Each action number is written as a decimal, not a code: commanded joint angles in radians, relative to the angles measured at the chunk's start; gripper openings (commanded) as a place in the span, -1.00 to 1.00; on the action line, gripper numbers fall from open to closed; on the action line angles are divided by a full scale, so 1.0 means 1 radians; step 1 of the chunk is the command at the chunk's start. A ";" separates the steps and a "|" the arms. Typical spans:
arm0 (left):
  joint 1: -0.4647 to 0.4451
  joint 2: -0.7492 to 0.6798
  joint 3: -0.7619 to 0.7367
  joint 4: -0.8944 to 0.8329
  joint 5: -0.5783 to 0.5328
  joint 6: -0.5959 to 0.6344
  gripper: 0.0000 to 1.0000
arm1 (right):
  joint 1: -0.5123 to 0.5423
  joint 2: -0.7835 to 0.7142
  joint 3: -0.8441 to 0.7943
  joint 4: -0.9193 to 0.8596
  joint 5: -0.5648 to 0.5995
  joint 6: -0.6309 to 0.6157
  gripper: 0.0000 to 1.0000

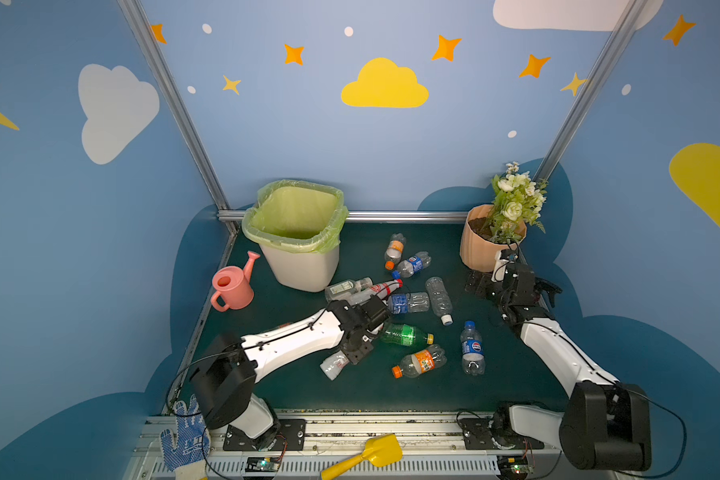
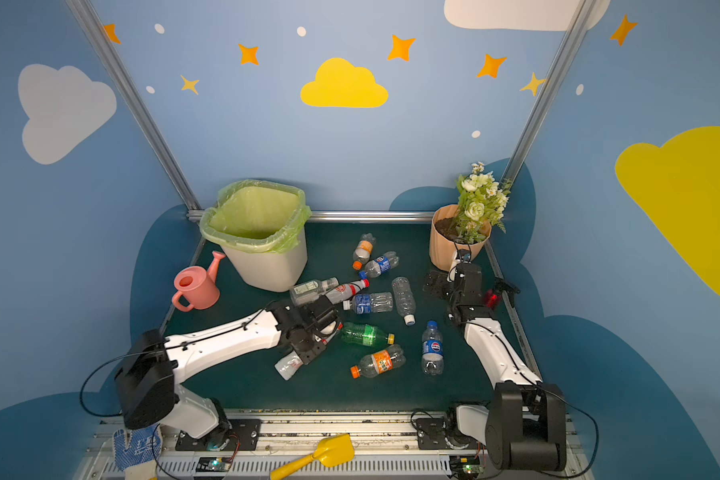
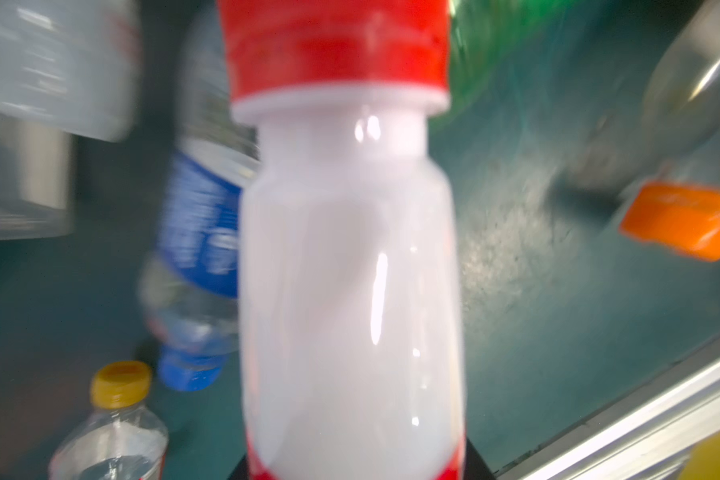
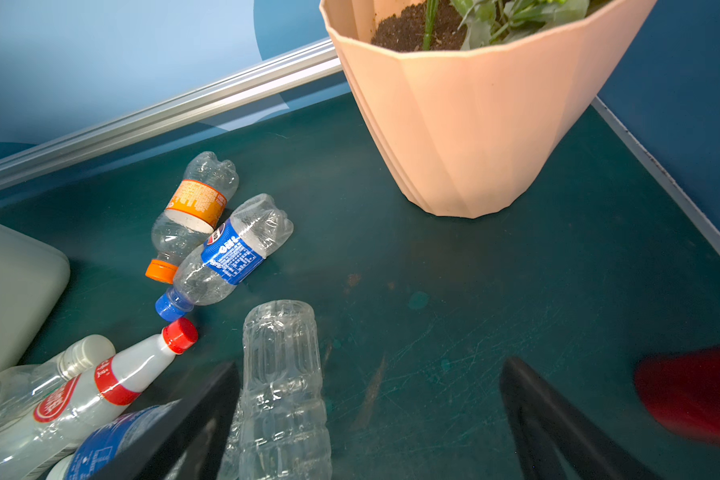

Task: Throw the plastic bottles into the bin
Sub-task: 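Lift the red-capped white bottle with the left gripper above the bin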

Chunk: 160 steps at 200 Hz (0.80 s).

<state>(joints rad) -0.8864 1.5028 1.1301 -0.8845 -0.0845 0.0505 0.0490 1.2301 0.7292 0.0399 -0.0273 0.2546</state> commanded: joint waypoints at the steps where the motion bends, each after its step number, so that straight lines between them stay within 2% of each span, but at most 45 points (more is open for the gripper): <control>1: 0.055 -0.115 0.051 0.013 0.023 -0.015 -0.11 | -0.001 0.008 0.026 -0.007 -0.014 0.008 0.94; 27: 0.103 -0.231 0.112 0.052 -0.016 -0.010 -0.17 | -0.001 0.015 0.026 -0.002 -0.029 0.009 0.94; 73: 0.167 -0.347 0.317 0.169 -0.163 0.118 -0.17 | 0.000 0.031 0.043 0.002 -0.048 0.028 0.94; 90: 0.169 -0.385 0.363 0.299 -0.258 0.193 -0.16 | 0.000 0.030 0.047 0.003 -0.049 0.031 0.94; 110: 0.169 -0.448 0.345 0.557 -0.309 0.287 -0.16 | 0.000 0.025 0.047 -0.002 -0.049 0.031 0.94; 138: 0.190 -0.483 0.290 0.898 -0.287 0.417 -0.16 | 0.001 0.005 0.043 -0.014 -0.042 0.027 0.94; 160: 0.280 -0.415 0.345 0.939 -0.230 0.395 -0.14 | 0.000 -0.016 0.038 -0.025 -0.037 0.023 0.94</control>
<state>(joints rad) -0.6861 1.0191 1.4418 -0.1555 -0.3416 0.3901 0.0490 1.2510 0.7475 0.0372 -0.0689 0.2802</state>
